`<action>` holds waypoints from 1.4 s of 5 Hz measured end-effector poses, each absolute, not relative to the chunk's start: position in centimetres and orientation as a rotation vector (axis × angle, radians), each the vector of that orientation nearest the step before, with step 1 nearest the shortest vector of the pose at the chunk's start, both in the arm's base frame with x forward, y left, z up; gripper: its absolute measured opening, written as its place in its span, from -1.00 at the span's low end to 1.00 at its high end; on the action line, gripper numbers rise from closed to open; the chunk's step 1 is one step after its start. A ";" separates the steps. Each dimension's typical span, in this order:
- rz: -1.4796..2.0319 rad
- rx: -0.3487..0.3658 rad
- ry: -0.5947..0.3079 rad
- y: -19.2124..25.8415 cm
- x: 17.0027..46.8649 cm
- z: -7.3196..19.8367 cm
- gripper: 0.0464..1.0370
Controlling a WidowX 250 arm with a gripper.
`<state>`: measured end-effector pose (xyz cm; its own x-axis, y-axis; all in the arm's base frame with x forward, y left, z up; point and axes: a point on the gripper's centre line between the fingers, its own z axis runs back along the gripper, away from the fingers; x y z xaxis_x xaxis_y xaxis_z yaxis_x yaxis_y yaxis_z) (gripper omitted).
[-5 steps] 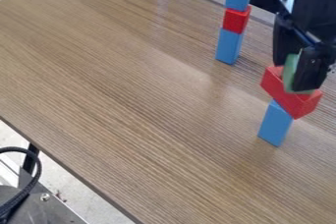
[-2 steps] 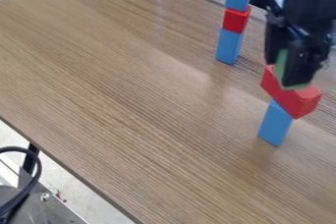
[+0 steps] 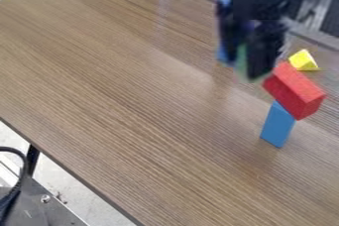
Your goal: Put the green cube on the tower to the left of the table
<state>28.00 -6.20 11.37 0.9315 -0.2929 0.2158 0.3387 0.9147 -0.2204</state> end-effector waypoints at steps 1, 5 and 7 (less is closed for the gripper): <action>-0.164 -0.339 -0.131 -4.7 28.1 7.5 0.06; -0.027 -0.238 0.021 -0.9 31.3 3.3 0.06; -0.057 -0.111 0.113 -1.1 30.9 3.1 0.16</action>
